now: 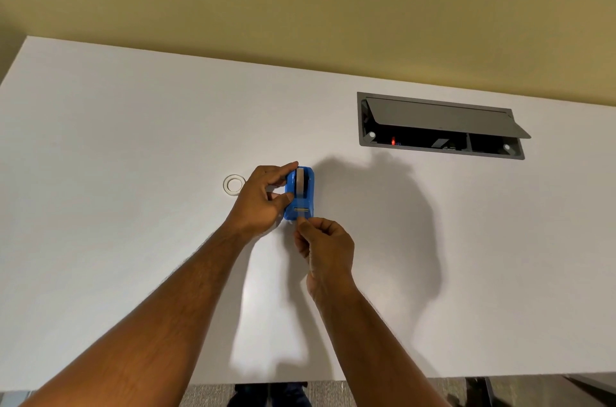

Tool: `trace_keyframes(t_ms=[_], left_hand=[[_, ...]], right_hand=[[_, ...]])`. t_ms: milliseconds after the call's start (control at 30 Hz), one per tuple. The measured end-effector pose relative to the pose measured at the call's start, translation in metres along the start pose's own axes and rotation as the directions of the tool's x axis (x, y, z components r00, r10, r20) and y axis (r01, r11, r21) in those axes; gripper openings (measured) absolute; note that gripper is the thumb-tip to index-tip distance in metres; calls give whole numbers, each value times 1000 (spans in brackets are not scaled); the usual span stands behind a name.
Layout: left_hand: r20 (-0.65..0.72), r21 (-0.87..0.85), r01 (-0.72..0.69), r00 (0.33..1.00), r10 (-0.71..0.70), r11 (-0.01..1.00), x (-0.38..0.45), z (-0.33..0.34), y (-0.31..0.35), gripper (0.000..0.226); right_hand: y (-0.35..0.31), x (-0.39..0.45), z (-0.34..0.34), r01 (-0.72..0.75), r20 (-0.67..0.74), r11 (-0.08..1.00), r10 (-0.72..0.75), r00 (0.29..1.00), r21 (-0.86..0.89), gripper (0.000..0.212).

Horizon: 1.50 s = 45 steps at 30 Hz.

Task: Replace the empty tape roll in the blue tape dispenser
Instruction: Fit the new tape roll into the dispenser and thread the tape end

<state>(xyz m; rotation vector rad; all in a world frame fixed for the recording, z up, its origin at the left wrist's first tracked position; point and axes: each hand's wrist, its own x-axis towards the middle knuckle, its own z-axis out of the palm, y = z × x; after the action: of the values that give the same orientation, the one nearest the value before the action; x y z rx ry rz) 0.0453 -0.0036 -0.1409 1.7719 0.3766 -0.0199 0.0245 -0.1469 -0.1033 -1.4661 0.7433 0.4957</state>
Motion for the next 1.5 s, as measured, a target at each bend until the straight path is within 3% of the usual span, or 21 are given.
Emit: trace_keyframes(t_ms=[200,800,933,1067,1133,1500], left_hand=[[-3,23,-10,1000,10,1000,1,0,0,60],[2,36,-25,1000,25,999,1,-2,-1,59],[2,43,-31,1000,31,999,0,-1,0,58],[10,67,-47,999,47,997,0,-3,1,58],[14,77,-49,999,48,996,0,-3,2,57],[27,45,-50,998,49,998,-1,-6,3,57]], right_hand=[[8,4,0,8,16,1000,-8,1000,-29,8],[22,25,7,205,-16,933,-219,976,-296,17],[20,32,-4,272,29,846,-291,956,-459,33],[12,38,-16,364,76,602,-449,890,-711,50],[8,40,-19,391,105,529,-491,865,-753,53],[4,48,-19,412,220,387,-450,865,-825,50]])
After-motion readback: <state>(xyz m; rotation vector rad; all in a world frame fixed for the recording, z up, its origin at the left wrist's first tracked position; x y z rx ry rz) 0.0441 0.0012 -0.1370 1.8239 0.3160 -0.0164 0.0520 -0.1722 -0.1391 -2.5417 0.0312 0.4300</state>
